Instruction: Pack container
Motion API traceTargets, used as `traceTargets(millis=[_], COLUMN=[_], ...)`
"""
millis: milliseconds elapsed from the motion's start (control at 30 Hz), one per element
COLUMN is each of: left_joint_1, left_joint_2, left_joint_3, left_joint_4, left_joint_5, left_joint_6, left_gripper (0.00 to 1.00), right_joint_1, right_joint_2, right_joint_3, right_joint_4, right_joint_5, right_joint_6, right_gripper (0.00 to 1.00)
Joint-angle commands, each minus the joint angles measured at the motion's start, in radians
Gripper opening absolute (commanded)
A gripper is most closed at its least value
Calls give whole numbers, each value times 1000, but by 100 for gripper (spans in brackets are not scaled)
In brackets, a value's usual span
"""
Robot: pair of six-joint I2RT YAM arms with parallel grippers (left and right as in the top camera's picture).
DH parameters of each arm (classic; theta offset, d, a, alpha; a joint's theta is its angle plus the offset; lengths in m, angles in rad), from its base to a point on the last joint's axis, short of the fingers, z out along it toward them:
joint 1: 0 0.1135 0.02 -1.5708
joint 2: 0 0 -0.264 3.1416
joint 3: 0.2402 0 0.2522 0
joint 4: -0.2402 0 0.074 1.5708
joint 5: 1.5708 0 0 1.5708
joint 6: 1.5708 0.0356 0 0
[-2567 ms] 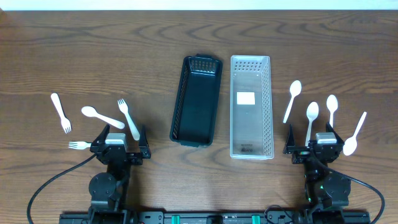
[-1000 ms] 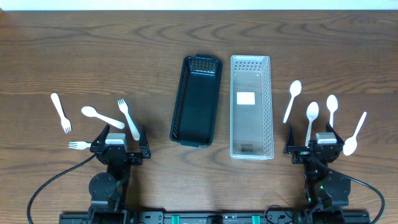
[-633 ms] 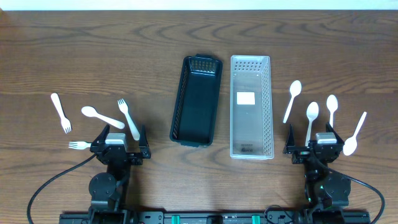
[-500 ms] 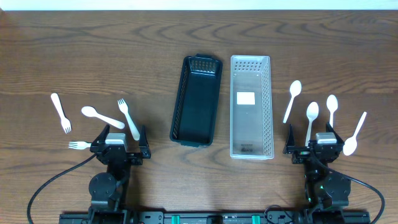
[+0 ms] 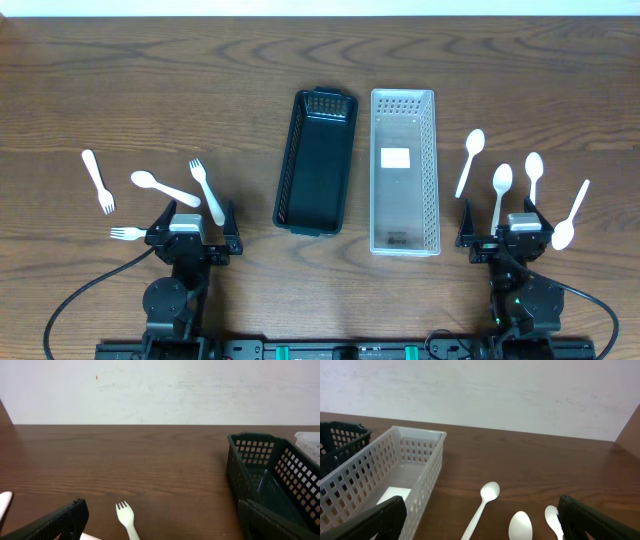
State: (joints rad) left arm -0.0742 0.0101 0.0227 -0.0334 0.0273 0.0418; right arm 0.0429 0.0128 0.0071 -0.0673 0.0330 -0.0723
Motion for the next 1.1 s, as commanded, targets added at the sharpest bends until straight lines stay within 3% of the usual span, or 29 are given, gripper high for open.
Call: traceTargets(millis=[0, 1067], left_joint_1=[-4, -4], left_joint_2=[-4, -4], left_joint_3=[-19, -19], left_joint_4=[-37, -37], left_joint_5=[-1, -1], left_joint_6=[-1, -1], left_gripper=[98, 98], right_joint_1=[6, 6], right_joint_2=[0, 0], right_joint_3=[-2, -2], right_joint_4=[-5, -5], right_joint_5=[-8, -16], right_joint_6=[5, 50], right_gripper=[99, 99])
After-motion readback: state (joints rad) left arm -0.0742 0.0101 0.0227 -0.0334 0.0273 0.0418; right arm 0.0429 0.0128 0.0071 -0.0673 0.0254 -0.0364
